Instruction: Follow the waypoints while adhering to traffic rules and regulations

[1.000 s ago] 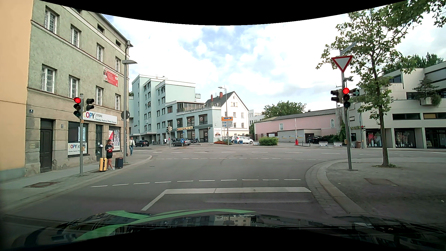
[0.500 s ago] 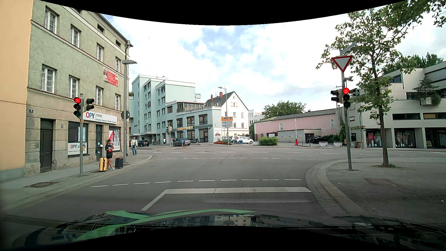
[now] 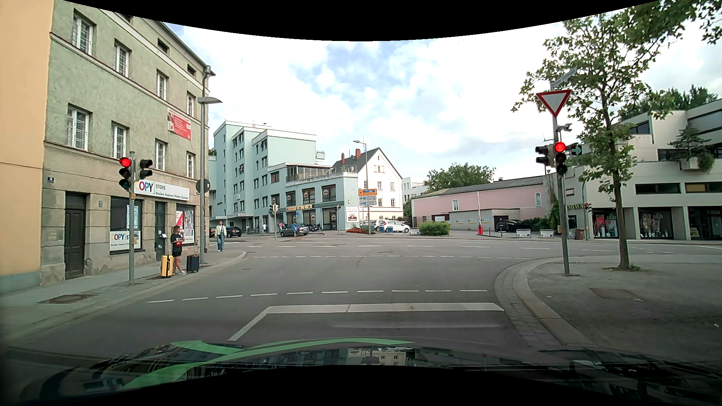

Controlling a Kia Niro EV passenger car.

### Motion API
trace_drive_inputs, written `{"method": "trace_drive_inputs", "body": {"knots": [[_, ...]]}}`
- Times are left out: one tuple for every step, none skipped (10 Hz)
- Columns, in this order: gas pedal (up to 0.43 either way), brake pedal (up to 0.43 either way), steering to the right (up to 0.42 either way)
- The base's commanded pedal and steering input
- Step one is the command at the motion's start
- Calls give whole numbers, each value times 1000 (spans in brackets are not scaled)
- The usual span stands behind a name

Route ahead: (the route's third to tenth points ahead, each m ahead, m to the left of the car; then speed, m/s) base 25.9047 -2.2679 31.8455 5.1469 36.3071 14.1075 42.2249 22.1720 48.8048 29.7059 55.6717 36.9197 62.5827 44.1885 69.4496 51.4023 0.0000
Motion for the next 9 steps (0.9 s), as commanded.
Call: {"method": "trace_drive_inputs", "body": {"knots": [[0, 463, 6], [0, 463, 6], [0, 463, 6], [0, 463, 6], [0, 463, 6], [0, 463, 6], [0, 463, 6], [0, 463, 6], [0, 463, 6]]}}
